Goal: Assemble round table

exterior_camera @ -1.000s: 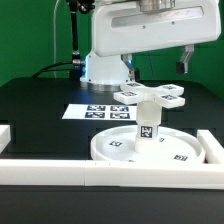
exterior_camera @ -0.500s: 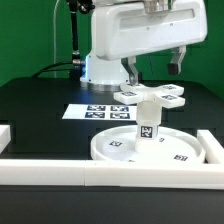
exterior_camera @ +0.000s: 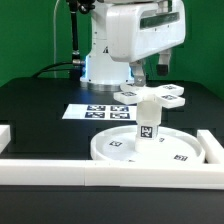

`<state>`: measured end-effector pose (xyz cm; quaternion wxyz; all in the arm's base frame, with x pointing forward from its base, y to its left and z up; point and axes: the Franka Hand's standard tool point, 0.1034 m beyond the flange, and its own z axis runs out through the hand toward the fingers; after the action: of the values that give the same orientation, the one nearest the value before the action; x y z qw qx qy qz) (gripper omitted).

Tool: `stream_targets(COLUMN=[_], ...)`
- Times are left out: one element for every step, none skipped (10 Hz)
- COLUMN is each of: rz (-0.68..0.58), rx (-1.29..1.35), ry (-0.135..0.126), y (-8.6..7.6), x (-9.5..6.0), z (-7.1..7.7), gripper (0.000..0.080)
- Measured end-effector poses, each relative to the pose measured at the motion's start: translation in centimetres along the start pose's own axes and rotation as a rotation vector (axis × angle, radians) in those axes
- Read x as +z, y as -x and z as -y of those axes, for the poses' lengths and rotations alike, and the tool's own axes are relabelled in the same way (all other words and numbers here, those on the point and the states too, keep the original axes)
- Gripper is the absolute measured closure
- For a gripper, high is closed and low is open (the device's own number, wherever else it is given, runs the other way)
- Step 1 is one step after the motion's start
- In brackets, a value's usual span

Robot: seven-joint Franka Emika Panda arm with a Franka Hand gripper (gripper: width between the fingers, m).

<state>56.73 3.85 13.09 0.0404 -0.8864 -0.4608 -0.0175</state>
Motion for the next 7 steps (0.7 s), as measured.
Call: stream_targets(rz=[0.019, 0.037, 0.052, 0.071, 0.081, 0.084, 0.084], rx=[-0.163, -0.277, -0.362, -0.438, -0.462, -0.456, -0.446], ry=[0.007, 0.013, 0.016, 0.02, 0.016, 0.011, 0.011], y=[0.0, 0.0, 0.0, 0.1, 0.3, 0.4, 0.4], x=[0.2, 0.4, 0.4, 0.6, 1.0, 1.3, 1.4], z=[-0.1, 0.0, 0.0, -0.2, -0.2, -0.1, -0.1], gripper=[0.015, 0.015, 0.015, 0.015, 0.015, 0.015, 0.015])
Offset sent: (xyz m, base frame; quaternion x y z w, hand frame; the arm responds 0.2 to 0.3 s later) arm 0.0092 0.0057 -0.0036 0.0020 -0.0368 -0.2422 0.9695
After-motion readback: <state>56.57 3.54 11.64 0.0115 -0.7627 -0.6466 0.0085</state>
